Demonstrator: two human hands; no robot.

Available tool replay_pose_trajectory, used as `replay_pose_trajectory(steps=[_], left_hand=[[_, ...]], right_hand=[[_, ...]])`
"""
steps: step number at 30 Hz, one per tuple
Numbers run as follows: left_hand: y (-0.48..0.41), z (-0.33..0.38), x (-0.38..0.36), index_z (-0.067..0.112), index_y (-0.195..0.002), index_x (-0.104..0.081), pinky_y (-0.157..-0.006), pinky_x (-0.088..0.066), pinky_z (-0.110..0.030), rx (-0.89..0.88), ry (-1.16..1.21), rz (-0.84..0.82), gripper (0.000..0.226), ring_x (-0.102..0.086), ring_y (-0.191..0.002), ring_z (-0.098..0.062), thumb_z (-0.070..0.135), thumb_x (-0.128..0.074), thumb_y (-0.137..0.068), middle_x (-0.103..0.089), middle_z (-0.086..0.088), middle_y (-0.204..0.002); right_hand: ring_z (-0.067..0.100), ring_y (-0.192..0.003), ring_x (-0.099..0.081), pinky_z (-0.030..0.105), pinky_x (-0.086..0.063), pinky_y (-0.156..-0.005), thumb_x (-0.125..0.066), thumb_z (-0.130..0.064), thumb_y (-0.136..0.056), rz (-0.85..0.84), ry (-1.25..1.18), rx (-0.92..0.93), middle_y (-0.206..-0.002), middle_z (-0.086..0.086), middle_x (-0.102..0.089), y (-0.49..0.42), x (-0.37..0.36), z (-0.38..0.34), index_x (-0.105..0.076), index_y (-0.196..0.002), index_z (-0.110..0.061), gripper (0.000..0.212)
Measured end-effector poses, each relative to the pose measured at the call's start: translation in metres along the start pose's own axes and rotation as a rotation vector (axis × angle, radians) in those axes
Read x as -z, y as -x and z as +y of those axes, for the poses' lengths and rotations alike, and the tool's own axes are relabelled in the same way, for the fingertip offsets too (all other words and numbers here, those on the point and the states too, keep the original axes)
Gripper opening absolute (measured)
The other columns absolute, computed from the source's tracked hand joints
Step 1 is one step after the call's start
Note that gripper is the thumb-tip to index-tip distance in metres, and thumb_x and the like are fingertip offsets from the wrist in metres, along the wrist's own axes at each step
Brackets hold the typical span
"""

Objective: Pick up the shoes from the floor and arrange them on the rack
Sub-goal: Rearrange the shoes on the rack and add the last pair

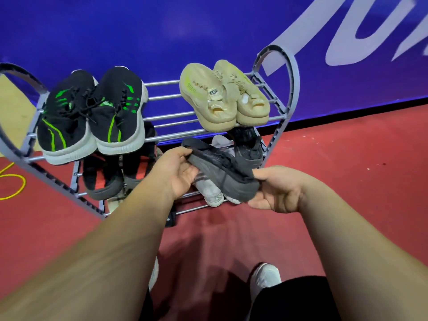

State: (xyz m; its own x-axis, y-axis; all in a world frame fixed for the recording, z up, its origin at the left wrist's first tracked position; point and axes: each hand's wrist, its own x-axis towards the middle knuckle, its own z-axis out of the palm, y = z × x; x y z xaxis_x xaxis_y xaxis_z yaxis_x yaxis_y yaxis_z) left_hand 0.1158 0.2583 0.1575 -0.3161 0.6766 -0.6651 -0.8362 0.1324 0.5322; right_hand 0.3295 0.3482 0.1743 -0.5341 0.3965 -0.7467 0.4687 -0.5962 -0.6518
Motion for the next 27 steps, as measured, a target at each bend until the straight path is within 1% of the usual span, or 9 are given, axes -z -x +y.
replay_pose_trajectory(steps=[2, 5, 8, 13, 16, 18, 20, 23, 27], left_hand=[[-0.007, -0.008, -0.007, -0.001, -0.092, -0.062, -0.082, -0.059, -0.035, -0.041, 0.026, -0.011, 0.015, -0.069, -0.081, -0.026, 0.003, -0.048, -0.097, -0.072, -0.015, -0.078], [-0.016, -0.018, -0.013, 0.007, -0.099, -0.065, -0.073, -0.061, -0.035, -0.082, -0.090, -0.023, 0.017, -0.071, -0.080, -0.023, 0.013, -0.049, -0.099, -0.075, -0.012, -0.091], [-0.026, -0.024, -0.013, 0.011, -0.104, -0.069, -0.070, -0.061, -0.033, -0.089, -0.217, -0.001, 0.018, -0.073, -0.076, -0.021, 0.023, -0.056, -0.098, -0.076, -0.008, -0.095], [-0.041, -0.032, -0.005, 0.015, -0.117, -0.071, -0.088, -0.061, -0.039, 0.005, -0.394, 0.068, 0.036, -0.075, -0.087, -0.024, 0.040, -0.065, -0.093, -0.078, -0.008, -0.100], [-0.041, -0.034, -0.003, 0.014, -0.110, -0.071, -0.071, -0.062, -0.033, 0.042, -0.433, 0.078, 0.040, -0.074, -0.080, -0.025, 0.050, -0.063, -0.093, -0.077, -0.014, -0.096], [-0.043, -0.035, -0.003, 0.011, -0.108, -0.070, -0.069, -0.062, -0.032, 0.048, -0.413, 0.097, 0.041, -0.075, -0.082, -0.026, 0.050, -0.063, -0.094, -0.075, -0.017, -0.098], [-0.047, -0.037, -0.002, 0.007, -0.109, -0.067, -0.077, -0.062, -0.035, 0.050, -0.387, 0.111, 0.037, -0.075, -0.089, -0.028, 0.042, -0.064, -0.096, -0.073, -0.022, -0.102], [-0.055, -0.044, 0.000, -0.001, -0.119, -0.064, -0.078, -0.061, -0.035, 0.056, -0.377, 0.139, 0.032, -0.074, -0.095, -0.030, 0.025, -0.059, -0.100, -0.072, -0.025, -0.106], [-0.061, -0.051, -0.004, -0.002, -0.110, -0.063, -0.069, -0.061, -0.032, 0.049, -0.339, 0.165, 0.022, -0.073, -0.094, -0.030, 0.018, -0.059, -0.100, -0.069, -0.026, -0.108]], right_hand=[[0.011, -0.066, -0.072, 0.023, -0.058, -0.057, -0.067, -0.025, -0.095, 0.020, 0.003, 0.056, -0.088, -0.001, -0.076, -0.010, -0.009, -0.001, -0.074, -0.101, -0.019, 0.011], [0.010, -0.067, -0.072, 0.026, -0.060, -0.062, -0.072, -0.017, -0.093, 0.060, -0.065, 0.135, -0.083, -0.001, -0.076, -0.025, -0.023, -0.004, -0.071, -0.094, -0.018, 0.002], [0.015, -0.072, -0.074, 0.031, -0.057, -0.071, -0.065, -0.011, -0.098, 0.092, -0.184, 0.196, -0.084, 0.002, -0.079, -0.049, -0.033, -0.006, -0.069, -0.091, -0.018, 0.011], [0.015, -0.056, -0.064, 0.024, -0.046, -0.051, -0.059, -0.001, -0.097, 0.205, -0.345, 0.243, -0.071, 0.004, -0.073, -0.084, -0.054, -0.012, -0.069, -0.091, -0.012, 0.016], [0.020, -0.055, -0.057, 0.021, -0.043, -0.039, -0.064, -0.001, -0.092, 0.271, -0.409, 0.188, -0.080, 0.014, -0.067, -0.097, -0.063, -0.016, -0.071, -0.108, 0.000, 0.017], [0.021, -0.059, -0.057, 0.021, -0.046, -0.039, -0.066, -0.004, -0.091, 0.297, -0.456, 0.154, -0.085, 0.017, -0.065, -0.103, -0.065, -0.017, -0.071, -0.105, -0.001, 0.015], [0.021, -0.065, -0.064, 0.027, -0.057, -0.049, -0.065, -0.007, -0.092, 0.314, -0.503, 0.121, -0.086, 0.014, -0.069, -0.107, -0.064, -0.015, -0.069, -0.105, -0.004, 0.014], [0.017, -0.072, -0.066, 0.036, -0.059, -0.090, -0.059, -0.011, -0.095, 0.338, -0.547, 0.065, -0.086, 0.009, -0.067, -0.111, -0.056, -0.006, -0.067, -0.101, -0.007, 0.011], [0.024, -0.101, -0.065, 0.037, -0.057, -0.093, -0.067, -0.030, -0.094, 0.394, -0.552, 0.024, -0.107, 0.011, -0.062, -0.102, -0.031, 0.004, -0.061, -0.102, -0.010, 0.022]])
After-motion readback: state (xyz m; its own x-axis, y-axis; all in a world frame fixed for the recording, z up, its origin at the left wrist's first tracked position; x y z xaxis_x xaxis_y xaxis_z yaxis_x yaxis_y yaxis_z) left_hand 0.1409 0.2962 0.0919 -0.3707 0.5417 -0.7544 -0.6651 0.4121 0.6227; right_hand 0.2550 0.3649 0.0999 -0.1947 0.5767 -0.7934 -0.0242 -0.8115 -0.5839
